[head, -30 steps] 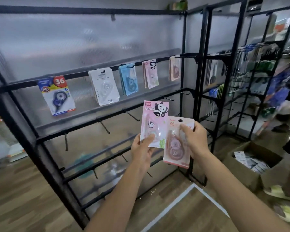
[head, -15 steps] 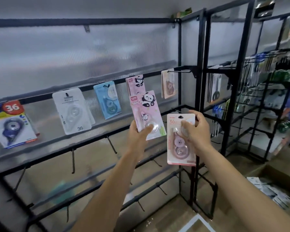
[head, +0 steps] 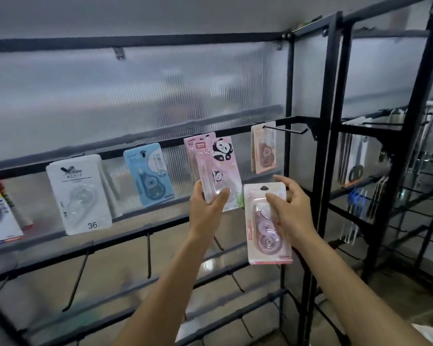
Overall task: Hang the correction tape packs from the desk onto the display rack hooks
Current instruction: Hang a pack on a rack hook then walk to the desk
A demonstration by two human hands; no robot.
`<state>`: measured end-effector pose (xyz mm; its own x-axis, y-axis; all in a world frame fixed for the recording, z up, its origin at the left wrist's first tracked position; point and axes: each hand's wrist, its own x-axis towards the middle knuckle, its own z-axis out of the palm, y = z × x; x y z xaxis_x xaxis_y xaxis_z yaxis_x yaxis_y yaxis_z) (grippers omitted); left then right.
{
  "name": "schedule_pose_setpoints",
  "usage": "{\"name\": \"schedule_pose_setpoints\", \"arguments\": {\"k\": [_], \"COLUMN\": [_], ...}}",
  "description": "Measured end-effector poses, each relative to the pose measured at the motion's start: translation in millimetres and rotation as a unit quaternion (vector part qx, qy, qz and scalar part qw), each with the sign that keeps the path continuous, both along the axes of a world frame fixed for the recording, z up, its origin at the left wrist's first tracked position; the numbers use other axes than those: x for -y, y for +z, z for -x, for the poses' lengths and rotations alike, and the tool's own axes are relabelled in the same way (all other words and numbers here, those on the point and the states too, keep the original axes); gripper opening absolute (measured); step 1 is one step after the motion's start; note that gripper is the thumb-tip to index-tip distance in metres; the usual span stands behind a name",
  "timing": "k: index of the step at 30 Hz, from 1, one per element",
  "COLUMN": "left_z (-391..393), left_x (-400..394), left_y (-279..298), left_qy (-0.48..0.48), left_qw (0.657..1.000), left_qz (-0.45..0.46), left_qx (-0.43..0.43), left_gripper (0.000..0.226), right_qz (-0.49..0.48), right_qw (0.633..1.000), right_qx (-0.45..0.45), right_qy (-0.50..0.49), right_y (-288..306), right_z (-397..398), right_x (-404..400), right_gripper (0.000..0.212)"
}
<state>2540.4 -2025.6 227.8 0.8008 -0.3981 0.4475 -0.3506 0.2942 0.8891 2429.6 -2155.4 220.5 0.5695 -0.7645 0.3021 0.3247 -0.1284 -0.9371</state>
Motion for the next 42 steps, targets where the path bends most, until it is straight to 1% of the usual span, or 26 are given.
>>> {"name": "schedule_pose_setpoints", "arguments": {"k": [3, 7, 14, 17, 20, 22, 27, 32, 37, 42], "left_z": [-3.3, -6.1, -8.4, -5.6, -4.2, -3.2, -0.8, 0.3, 0.0, -4.6], "left_x": [10.6, 24.8, 41.9, 45.7, 49.0, 51.6, 57.1, 57.9, 58.9, 59.4], "left_y": [3.1, 6.0, 0.1, -2.0, -2.3, -1.5, -0.9, -3.9, -7.5, -12.1], "left_qy": [0.035, 0.060, 0.123, 0.136, 0.149, 0.159, 0.173, 0.192, 0.214, 0.213], "left_qw": [0.999, 0.998, 0.992, 0.990, 0.989, 0.987, 0.984, 0.980, 0.974, 0.974], "left_qz": [-0.001, 0.005, -0.026, -0.022, 0.000, 0.016, 0.035, 0.052, 0.074, 0.060], "left_qx": [0.013, 0.012, 0.022, 0.018, -0.001, -0.009, -0.014, -0.017, -0.019, -0.038], "left_gripper": [0.032, 0.036, 0.035, 0.028, 0.027, 0.028, 0.028, 0.029, 0.027, 0.026], "right_qz": [0.002, 0.020, 0.010, -0.001, -0.009, -0.002, -0.007, -0.022, -0.021, -0.020], "right_qw": [0.999, 0.997, 0.991, 0.988, 0.986, 0.983, 0.976, 0.971, 0.968, 0.965], "right_qx": [0.009, 0.015, 0.027, 0.039, 0.034, 0.032, 0.037, 0.044, 0.049, 0.053], "right_qy": [0.035, 0.070, 0.132, 0.147, 0.162, 0.180, 0.216, 0.235, 0.247, 0.256], "right_y": [4.8, 12.7, 13.3, 16.5, 20.3, 21.3, 22.9, 26.1, 27.3, 28.2], "right_z": [-10.6, -23.1, -34.9, -36.3, -36.1, -35.2, -34.8, -34.5, -32.1, -30.9], "right_x": [19.2, 42.9, 75.8, 86.6, 94.0, 98.2, 107.1, 113.5, 120.5, 125.2], "right_gripper": [0.038, 0.043, 0.037, 0.030, 0.011, 0.003, 0.003, 0.006, 0.005, 0.003]}}
